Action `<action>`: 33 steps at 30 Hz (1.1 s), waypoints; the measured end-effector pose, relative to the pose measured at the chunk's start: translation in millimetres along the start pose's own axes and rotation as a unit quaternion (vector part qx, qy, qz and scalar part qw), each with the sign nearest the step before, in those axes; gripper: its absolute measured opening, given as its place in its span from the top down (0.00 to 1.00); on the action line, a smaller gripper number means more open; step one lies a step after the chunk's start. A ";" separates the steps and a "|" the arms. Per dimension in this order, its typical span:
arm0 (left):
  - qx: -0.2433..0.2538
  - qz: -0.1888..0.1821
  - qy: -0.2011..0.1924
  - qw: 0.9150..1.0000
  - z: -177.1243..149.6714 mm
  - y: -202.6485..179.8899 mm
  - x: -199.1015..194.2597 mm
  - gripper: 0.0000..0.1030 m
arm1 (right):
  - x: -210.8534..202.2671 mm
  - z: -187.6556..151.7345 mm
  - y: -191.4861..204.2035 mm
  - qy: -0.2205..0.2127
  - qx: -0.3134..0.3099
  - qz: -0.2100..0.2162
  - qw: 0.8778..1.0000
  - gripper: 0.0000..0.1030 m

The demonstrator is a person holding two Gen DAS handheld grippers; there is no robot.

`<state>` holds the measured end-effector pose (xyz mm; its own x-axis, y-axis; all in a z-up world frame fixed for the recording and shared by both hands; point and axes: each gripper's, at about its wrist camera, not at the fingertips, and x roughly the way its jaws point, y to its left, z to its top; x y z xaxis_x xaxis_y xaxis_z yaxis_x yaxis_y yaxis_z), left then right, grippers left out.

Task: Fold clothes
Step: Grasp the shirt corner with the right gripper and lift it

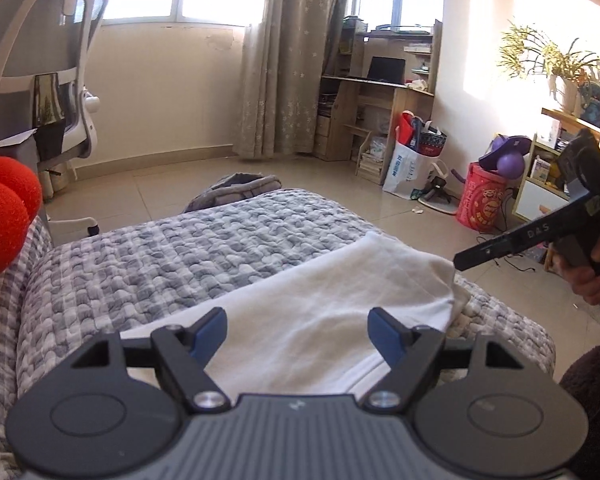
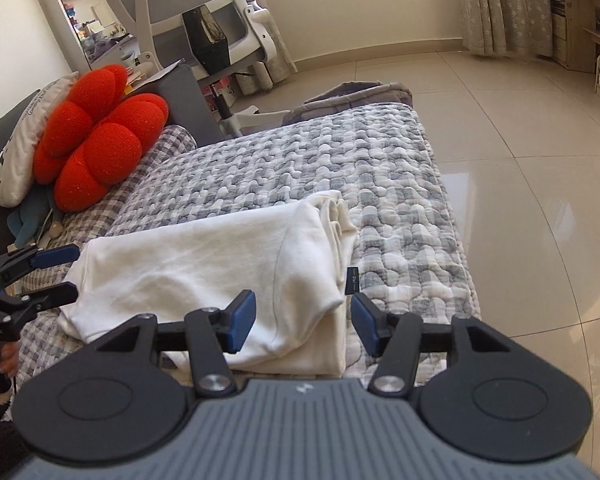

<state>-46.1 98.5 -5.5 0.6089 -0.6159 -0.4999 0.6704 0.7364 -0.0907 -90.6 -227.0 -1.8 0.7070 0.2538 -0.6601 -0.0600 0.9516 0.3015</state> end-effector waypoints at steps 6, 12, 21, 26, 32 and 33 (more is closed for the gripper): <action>-0.080 0.014 -0.004 0.997 -12.1 29.1 -15.2 0.24 | 8.3 1.7 -12.5 0.011 0.014 -0.017 1.000 0.45; -0.062 -0.028 0.001 0.998 -6.9 14.8 -4.3 0.32 | 18.6 -5.1 -31.1 0.024 0.083 0.018 0.996 0.45; -0.009 -0.108 0.056 0.992 0.4 -19.2 63.4 0.44 | 24.7 -11.8 -43.9 0.022 0.137 0.031 0.990 0.45; -0.011 -0.109 0.058 0.992 -13.7 -22.1 83.7 0.41 | 24.7 -14.3 -45.7 0.015 0.146 0.038 0.989 0.53; 0.041 -0.096 0.055 0.993 -18.1 -44.1 84.4 0.20 | 29.3 -17.5 -38.4 0.013 0.142 0.062 0.988 0.78; 0.046 -0.095 0.055 0.993 -18.0 -46.5 85.2 0.18 | 28.4 -18.1 -37.4 0.009 0.143 0.064 0.988 0.80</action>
<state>-33.0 16.8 -59.4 0.4214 -0.7036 -0.5722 0.8076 0.5781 -0.1161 -81.0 -252.3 -44.3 0.6931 0.3748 -0.6158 0.0552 0.8241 0.5637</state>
